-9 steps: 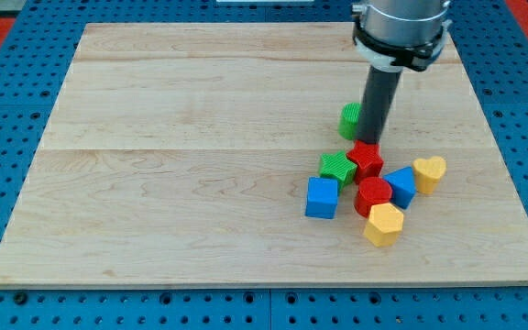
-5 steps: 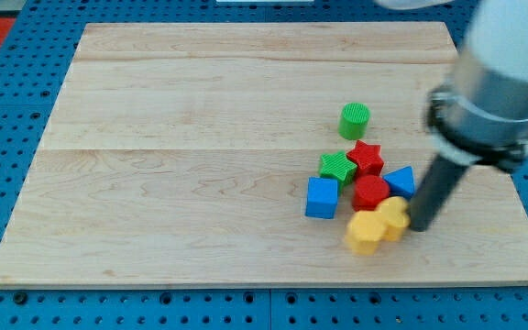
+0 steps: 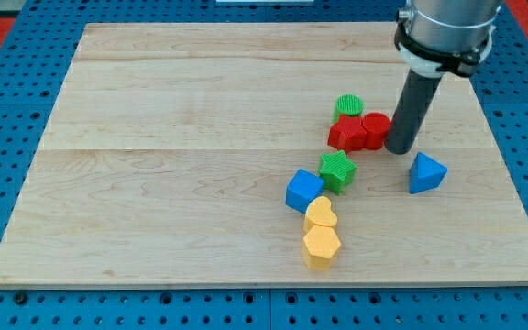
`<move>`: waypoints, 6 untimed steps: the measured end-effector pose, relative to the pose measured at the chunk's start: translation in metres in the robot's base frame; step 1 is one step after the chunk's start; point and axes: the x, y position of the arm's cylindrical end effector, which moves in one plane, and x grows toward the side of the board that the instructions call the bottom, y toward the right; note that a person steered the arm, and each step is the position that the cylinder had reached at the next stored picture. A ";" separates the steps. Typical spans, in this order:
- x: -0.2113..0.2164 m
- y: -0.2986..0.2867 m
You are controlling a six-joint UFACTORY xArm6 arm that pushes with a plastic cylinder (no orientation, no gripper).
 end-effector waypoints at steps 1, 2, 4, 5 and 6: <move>-0.008 0.005; 0.010 0.021; 0.031 0.110; 0.062 0.093; 0.064 0.018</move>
